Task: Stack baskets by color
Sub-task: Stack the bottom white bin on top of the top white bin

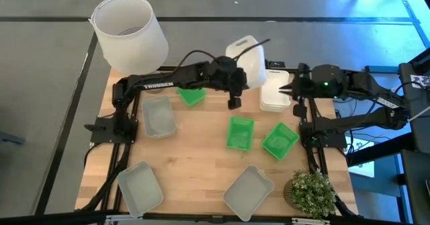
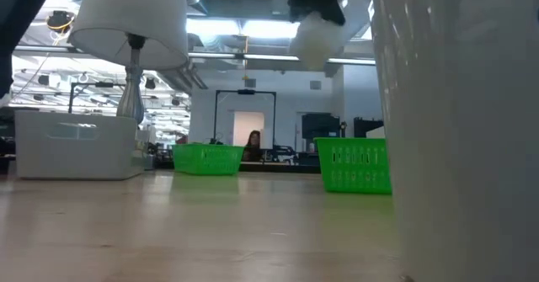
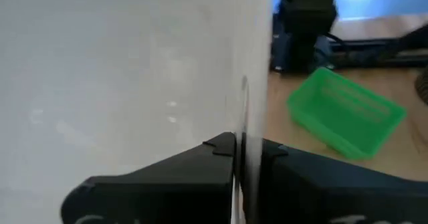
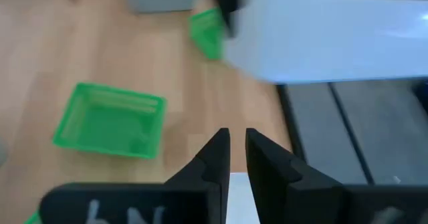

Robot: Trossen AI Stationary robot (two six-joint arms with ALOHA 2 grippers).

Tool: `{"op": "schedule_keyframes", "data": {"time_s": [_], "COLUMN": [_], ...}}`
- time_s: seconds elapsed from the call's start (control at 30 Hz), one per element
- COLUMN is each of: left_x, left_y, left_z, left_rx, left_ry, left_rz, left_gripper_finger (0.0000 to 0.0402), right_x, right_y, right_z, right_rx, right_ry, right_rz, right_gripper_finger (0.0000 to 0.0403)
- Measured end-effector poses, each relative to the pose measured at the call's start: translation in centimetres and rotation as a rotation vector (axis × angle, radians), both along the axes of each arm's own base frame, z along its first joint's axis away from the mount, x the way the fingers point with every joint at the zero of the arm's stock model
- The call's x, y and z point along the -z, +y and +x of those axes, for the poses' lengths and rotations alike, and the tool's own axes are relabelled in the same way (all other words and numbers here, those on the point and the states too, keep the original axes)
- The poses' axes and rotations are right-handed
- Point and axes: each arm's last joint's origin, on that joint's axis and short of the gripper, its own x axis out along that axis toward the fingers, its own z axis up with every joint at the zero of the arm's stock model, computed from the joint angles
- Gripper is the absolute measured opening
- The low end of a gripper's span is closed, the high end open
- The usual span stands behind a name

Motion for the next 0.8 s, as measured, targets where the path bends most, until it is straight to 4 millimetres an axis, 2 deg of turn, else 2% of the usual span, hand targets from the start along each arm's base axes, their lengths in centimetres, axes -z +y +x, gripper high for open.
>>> {"op": "schedule_keyframes", "data": {"time_s": [0.1, 0.2, 0.37, 0.63, 0.8], "left_x": [0.5, 2.0, 4.4, 5.1, 3.5], "left_y": [0.4, 0.6, 0.7, 0.6, 1.0], "left_z": [1.7, 3.1, 5.2, 5.7, 4.5], "left_rx": [0.053, 0.098, 0.156, 0.157, 0.109], "left_ry": [-0.103, -0.133, -0.185, -0.189, -0.171], "left_rz": [0.013, 0.011, -0.001, -0.022, 0.034], "left_gripper_finger": [0.0, 0.0, 0.0, 0.0, 0.0], "right_x": [0.0, 0.1, 0.4, 2.1, 2.8], "right_y": [-0.1, -0.2, -0.2, -0.2, -0.3], "right_z": [-1.3, -2.3, -3.0, -3.2, -2.8], "right_rx": [0.143, 0.248, 0.374, 0.606, 0.669], "right_ry": [-0.001, 0.001, -0.011, 0.122, 0.207], "right_rz": [-0.005, 0.002, 0.062, 0.226, 0.258], "right_gripper_finger": [0.0048, 0.0048, 0.0048, 0.0048, 0.0048]}}
